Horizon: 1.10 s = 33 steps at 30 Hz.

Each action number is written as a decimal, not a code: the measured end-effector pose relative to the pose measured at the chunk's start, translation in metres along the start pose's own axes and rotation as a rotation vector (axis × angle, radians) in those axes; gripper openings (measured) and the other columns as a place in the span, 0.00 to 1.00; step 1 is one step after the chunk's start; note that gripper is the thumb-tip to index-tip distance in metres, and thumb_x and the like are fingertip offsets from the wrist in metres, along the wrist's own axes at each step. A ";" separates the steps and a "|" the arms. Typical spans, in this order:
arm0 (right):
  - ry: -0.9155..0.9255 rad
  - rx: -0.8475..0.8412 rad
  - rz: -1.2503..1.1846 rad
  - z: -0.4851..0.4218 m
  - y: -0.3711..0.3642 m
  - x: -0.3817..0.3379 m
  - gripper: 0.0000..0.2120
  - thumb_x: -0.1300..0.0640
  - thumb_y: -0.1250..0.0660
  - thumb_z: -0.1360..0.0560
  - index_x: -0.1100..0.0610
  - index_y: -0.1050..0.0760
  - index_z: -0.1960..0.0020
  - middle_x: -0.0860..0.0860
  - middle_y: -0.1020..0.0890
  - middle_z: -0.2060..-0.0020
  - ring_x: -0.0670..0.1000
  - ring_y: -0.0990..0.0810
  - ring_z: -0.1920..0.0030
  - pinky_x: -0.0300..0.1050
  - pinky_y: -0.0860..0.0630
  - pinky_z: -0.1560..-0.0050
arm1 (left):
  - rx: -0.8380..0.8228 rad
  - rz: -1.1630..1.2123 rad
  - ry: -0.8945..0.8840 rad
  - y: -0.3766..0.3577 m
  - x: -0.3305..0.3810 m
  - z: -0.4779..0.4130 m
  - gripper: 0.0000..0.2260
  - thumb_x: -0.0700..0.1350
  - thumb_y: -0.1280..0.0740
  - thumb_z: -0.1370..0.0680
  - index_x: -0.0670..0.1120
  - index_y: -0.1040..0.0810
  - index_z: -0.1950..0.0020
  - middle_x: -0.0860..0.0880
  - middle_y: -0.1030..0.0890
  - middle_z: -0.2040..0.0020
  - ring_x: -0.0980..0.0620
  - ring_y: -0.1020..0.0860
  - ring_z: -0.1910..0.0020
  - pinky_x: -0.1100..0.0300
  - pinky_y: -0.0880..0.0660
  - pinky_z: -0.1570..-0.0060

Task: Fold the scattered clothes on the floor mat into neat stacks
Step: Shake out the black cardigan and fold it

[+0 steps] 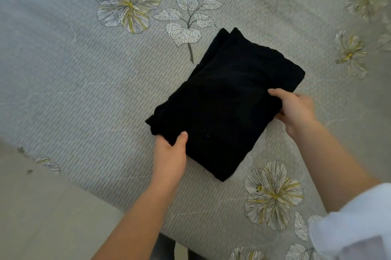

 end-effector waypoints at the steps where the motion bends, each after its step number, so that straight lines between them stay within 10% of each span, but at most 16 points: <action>1: 0.008 -0.013 0.023 0.005 0.005 0.001 0.07 0.58 0.26 0.32 0.55 0.22 0.56 0.51 0.16 0.58 0.47 0.16 0.62 0.43 0.19 0.60 | 0.038 -0.008 -0.051 0.003 0.005 0.001 0.18 0.49 0.37 0.20 0.53 0.33 0.31 0.53 0.24 0.38 0.55 0.24 0.40 0.53 0.28 0.37; 7: -0.363 -0.402 0.631 0.075 0.037 0.062 0.21 0.45 0.30 0.28 0.65 0.22 0.54 0.60 0.16 0.67 0.55 0.17 0.71 0.43 0.21 0.71 | 0.214 -0.158 -0.222 0.064 0.022 -0.001 0.15 0.56 0.40 0.20 0.52 0.32 0.35 0.53 0.22 0.46 0.56 0.22 0.47 0.61 0.25 0.51; 11: 0.230 -0.034 0.896 0.089 0.052 0.050 0.14 0.50 0.36 0.24 0.58 0.25 0.63 0.51 0.19 0.70 0.55 0.20 0.65 0.50 0.23 0.61 | 0.367 -0.579 -0.358 0.092 0.019 0.000 0.24 0.54 0.40 0.20 0.46 0.40 0.27 0.43 0.28 0.38 0.44 0.30 0.36 0.49 0.33 0.38; 14: 0.739 -0.006 0.823 0.112 0.005 0.027 0.15 0.49 0.41 0.22 0.56 0.25 0.42 0.51 0.20 0.47 0.52 0.24 0.45 0.45 0.29 0.44 | 0.365 -0.900 -0.661 0.068 0.032 0.010 0.26 0.54 0.44 0.21 0.44 0.40 0.26 0.39 0.40 0.27 0.41 0.42 0.28 0.46 0.48 0.30; 16: 0.822 -0.167 0.993 0.111 -0.037 0.032 0.26 0.44 0.48 0.20 0.54 0.39 0.25 0.51 0.35 0.27 0.52 0.40 0.26 0.48 0.43 0.29 | 0.208 -1.044 -0.786 0.040 0.031 0.006 0.25 0.55 0.47 0.20 0.49 0.44 0.23 0.44 0.48 0.22 0.45 0.51 0.23 0.48 0.56 0.27; 19: 0.799 -0.338 1.300 0.087 -0.077 0.049 0.29 0.39 0.60 0.20 0.45 0.63 0.23 0.48 0.60 0.22 0.50 0.66 0.24 0.54 0.64 0.26 | 0.118 -1.251 -0.769 0.024 0.020 -0.017 0.26 0.57 0.53 0.19 0.53 0.54 0.21 0.47 0.58 0.21 0.50 0.62 0.23 0.51 0.64 0.26; 23: 0.813 -0.344 1.308 0.057 -0.088 0.047 0.26 0.37 0.64 0.22 0.38 0.65 0.25 0.46 0.60 0.23 0.47 0.69 0.26 0.55 0.68 0.27 | 0.169 -1.352 -0.710 0.029 0.013 -0.043 0.26 0.57 0.54 0.19 0.54 0.56 0.22 0.43 0.56 0.21 0.49 0.62 0.23 0.52 0.65 0.27; 29: 0.885 -0.196 1.079 0.046 -0.080 0.015 0.23 0.52 0.42 0.21 0.48 0.39 0.26 0.49 0.38 0.27 0.52 0.42 0.28 0.56 0.46 0.32 | 0.149 -1.259 -0.721 0.031 0.019 -0.041 0.23 0.55 0.51 0.18 0.56 0.46 0.23 0.44 0.46 0.22 0.49 0.52 0.23 0.50 0.59 0.27; 33: 0.870 -0.211 1.178 0.030 -0.086 -0.019 0.39 0.55 0.29 0.31 0.50 0.44 0.25 0.52 0.41 0.28 0.55 0.44 0.29 0.55 0.47 0.31 | 0.229 -1.175 -0.834 0.039 0.055 -0.055 0.12 0.45 0.39 0.21 0.53 0.25 0.39 0.46 0.28 0.39 0.48 0.35 0.36 0.45 0.45 0.35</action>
Point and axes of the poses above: each hand's wrist, its own z-axis away from the middle knuckle, its own y-axis out of the back of the hand, x = y × z, the point moved 5 cm from there along -z, towards the middle knuckle
